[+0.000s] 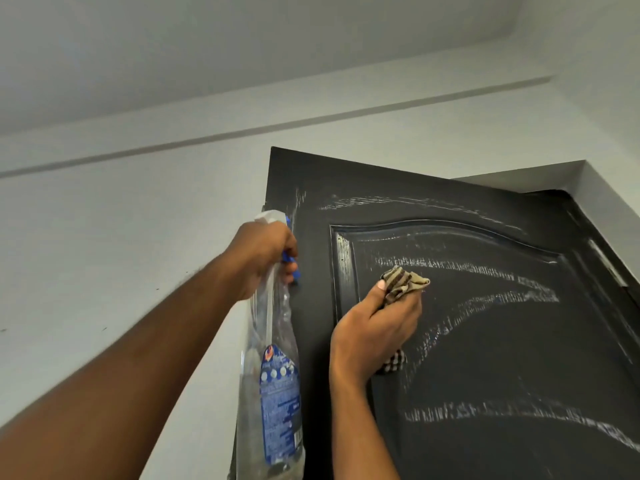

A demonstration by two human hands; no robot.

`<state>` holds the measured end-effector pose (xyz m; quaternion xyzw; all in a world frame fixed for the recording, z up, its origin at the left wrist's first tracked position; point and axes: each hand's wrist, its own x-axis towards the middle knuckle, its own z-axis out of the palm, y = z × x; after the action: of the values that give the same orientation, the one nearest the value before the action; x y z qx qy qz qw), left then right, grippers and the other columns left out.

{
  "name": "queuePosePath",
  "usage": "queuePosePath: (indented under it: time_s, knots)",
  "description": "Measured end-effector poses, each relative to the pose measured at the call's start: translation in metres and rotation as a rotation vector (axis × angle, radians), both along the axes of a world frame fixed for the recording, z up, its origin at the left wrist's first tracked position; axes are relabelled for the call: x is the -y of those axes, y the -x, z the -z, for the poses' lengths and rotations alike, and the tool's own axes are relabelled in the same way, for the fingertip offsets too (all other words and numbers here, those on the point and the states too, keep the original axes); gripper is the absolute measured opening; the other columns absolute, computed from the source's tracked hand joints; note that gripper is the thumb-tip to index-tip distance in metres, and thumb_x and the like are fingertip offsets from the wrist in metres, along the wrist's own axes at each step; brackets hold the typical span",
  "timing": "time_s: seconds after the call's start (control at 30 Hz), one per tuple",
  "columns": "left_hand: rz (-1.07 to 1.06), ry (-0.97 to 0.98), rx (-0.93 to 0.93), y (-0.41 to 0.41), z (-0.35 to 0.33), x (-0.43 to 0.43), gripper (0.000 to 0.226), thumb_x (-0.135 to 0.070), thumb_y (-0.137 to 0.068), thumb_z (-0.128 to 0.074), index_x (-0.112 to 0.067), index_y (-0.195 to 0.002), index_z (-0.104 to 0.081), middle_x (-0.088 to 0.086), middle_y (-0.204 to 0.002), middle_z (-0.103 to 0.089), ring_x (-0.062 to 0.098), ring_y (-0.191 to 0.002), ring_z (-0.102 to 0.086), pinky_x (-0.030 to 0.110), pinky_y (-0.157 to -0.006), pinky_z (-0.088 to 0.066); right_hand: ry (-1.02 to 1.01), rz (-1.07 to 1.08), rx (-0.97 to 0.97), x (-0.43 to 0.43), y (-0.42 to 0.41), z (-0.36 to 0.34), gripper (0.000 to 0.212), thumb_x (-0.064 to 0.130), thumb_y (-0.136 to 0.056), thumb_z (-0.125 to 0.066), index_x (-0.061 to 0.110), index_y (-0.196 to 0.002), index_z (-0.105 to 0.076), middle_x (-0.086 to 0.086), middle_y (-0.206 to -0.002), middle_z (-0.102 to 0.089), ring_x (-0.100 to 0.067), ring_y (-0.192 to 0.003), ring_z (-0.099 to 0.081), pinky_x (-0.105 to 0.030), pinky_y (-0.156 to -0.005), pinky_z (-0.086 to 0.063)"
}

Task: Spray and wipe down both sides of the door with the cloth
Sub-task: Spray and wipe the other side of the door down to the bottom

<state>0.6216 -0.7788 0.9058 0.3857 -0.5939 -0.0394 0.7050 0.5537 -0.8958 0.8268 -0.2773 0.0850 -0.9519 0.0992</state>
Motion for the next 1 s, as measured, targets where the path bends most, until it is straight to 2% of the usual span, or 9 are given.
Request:
queuePosePath:
  time_s: [0.1,0.2,0.3,0.37,0.43,0.53,0.7,0.87,1.0]
  knots:
    - [-0.007,0.02,0.052,0.0,-0.021,0.003,0.008,0.008,-0.082,-0.045,0.001,-0.083,-0.049,0.022,-0.084,-0.052,0.016,-0.036,-0.044,0.022,-0.039,-0.046,0.008,0.048,-0.017,0.006,0.0,-0.004,0.045,0.023,-0.097,-0.053,0.005,-0.137,-0.047,-0.008,-0.134,-0.051,-0.026,-0.124,-0.045,-0.037,-0.104,-0.037]
    - [-0.009,0.008,0.063,0.001,-0.033,0.01,0.01,0.007,-0.084,-0.046,-0.003,-0.083,-0.048,0.022,-0.081,-0.054,0.014,-0.035,-0.045,0.022,-0.041,-0.049,0.025,0.078,-0.075,0.011,-0.001,0.002,0.045,0.019,-0.093,-0.059,0.004,-0.134,-0.05,-0.008,-0.133,-0.051,-0.027,-0.125,-0.047,-0.043,-0.102,-0.04]
    - [0.056,-0.025,0.04,0.002,-0.035,0.019,0.009,0.004,-0.086,-0.046,-0.004,-0.087,-0.047,0.02,-0.083,-0.055,0.012,-0.037,-0.048,0.022,-0.044,-0.051,-0.007,0.13,-0.165,0.016,-0.003,0.009,0.044,0.015,-0.088,-0.066,0.001,-0.128,-0.054,-0.012,-0.132,-0.054,-0.032,-0.131,-0.043,-0.038,-0.109,-0.032]
    - [0.112,-0.058,0.032,0.003,-0.033,0.024,0.008,0.002,-0.086,-0.045,-0.005,-0.089,-0.047,0.02,-0.086,-0.055,0.01,-0.035,-0.048,0.021,-0.044,-0.051,-0.12,0.238,-0.299,0.019,-0.004,0.015,0.045,0.021,-0.085,-0.066,0.003,-0.126,-0.056,-0.01,-0.134,-0.055,-0.031,-0.138,-0.035,-0.034,-0.114,-0.021]
    - [0.132,-0.105,0.047,0.005,-0.03,0.03,0.011,0.002,-0.086,-0.044,-0.006,-0.092,-0.048,0.019,-0.089,-0.057,0.01,-0.034,-0.048,0.019,-0.042,-0.05,-0.246,0.358,-0.485,0.022,-0.001,0.02,0.052,0.028,-0.08,-0.056,0.011,-0.129,-0.055,-0.003,-0.141,-0.052,-0.029,-0.143,-0.029,-0.042,-0.118,-0.015]
    - [0.134,-0.136,0.079,0.01,-0.027,0.038,0.011,0.001,-0.084,-0.044,-0.005,-0.091,-0.051,0.019,-0.094,-0.06,0.011,-0.038,-0.047,0.019,-0.041,-0.048,-0.303,0.422,-0.656,0.026,0.008,0.021,0.057,0.023,-0.082,-0.051,0.023,-0.139,-0.048,0.006,-0.15,-0.041,-0.024,-0.142,-0.028,-0.045,-0.115,-0.02]
    - [0.088,-0.144,0.127,0.031,-0.034,0.049,0.008,-0.001,-0.083,-0.045,-0.005,-0.081,-0.052,0.02,-0.097,-0.058,0.014,-0.045,-0.045,0.021,-0.043,-0.048,-0.224,0.406,-0.579,0.04,0.038,0.002,0.057,0.013,-0.084,-0.052,0.029,-0.14,-0.048,0.005,-0.15,-0.041,-0.023,-0.135,-0.035,-0.047,-0.106,-0.033]
    - [0.116,-0.086,0.114,0.07,-0.048,0.063,0.012,0.002,-0.083,-0.044,-0.005,-0.086,-0.052,0.021,-0.1,-0.064,0.011,-0.04,-0.047,0.021,-0.041,-0.047,-0.151,0.458,-0.551,0.065,0.069,-0.003,0.054,0.012,-0.079,-0.052,0.028,-0.13,-0.057,-0.004,-0.138,-0.048,-0.029,-0.124,-0.047,-0.048,-0.096,-0.041]
    - [0.106,-0.047,0.156,0.115,-0.062,0.078,0.014,0.003,-0.081,-0.045,-0.005,-0.089,-0.053,0.021,-0.105,-0.067,0.009,-0.039,-0.048,0.021,-0.042,-0.048,-0.156,0.437,-0.634,0.088,0.105,-0.003,0.052,0.015,-0.085,-0.05,0.029,-0.135,-0.053,-0.003,-0.144,-0.042,-0.025,-0.129,-0.042,-0.045,-0.104,-0.036]
